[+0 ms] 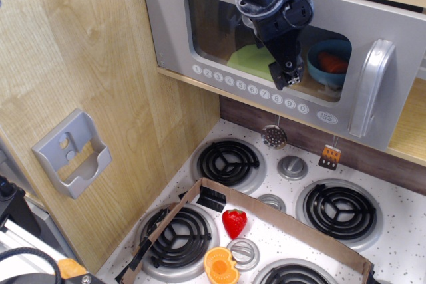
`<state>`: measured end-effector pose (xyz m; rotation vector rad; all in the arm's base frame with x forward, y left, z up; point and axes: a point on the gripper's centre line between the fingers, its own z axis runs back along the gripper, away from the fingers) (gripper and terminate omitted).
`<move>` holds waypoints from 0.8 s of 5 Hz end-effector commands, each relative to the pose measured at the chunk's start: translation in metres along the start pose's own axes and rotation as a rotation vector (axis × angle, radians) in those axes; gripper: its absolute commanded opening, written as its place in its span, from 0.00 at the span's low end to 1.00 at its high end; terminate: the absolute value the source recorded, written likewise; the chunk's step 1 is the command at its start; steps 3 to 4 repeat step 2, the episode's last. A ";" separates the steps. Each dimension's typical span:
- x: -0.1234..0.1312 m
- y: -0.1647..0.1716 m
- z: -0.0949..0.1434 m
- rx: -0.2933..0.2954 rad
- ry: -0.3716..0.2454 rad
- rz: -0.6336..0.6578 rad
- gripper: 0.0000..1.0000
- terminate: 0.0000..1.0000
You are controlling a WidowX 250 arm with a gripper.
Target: Close microwave
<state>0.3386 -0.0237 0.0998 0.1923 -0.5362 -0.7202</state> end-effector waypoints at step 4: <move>0.023 0.004 0.014 0.023 -0.036 -0.006 1.00 1.00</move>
